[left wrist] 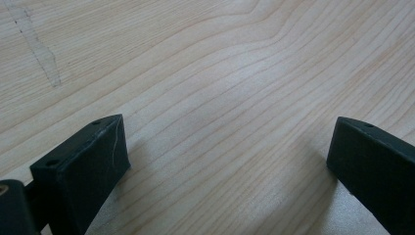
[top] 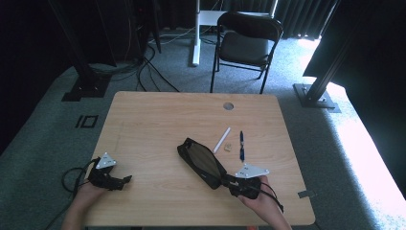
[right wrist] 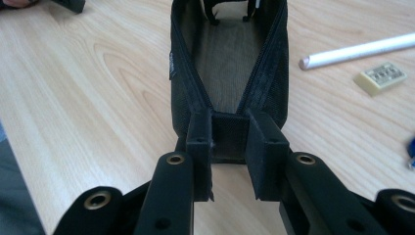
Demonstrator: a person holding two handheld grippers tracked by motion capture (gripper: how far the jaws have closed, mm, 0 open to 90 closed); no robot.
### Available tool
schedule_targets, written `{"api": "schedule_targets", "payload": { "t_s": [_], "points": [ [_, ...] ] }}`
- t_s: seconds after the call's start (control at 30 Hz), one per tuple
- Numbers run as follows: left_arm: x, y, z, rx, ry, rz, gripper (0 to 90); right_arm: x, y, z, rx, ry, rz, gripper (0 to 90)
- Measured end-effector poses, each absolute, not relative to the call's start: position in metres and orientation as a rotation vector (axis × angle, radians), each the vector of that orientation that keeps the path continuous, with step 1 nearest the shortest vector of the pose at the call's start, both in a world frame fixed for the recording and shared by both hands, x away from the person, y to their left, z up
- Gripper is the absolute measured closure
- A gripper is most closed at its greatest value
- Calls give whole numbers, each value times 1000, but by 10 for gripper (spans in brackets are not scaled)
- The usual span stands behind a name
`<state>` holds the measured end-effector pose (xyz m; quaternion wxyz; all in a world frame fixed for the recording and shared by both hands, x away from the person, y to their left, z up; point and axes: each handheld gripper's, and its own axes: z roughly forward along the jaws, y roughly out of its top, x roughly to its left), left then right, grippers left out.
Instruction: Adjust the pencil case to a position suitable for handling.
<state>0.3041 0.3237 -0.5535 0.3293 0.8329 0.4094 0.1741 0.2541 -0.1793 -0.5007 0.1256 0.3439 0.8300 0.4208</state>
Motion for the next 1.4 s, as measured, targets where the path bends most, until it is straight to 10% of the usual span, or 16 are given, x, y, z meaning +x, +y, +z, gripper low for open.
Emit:
{"api": "schedule_targets", "payload": {
  "t_s": [1.4],
  "points": [
    [304, 324, -554, 2179, 1071, 455, 21, 241, -247, -484, 1148, 2304, 1276, 623]
  ]
}}
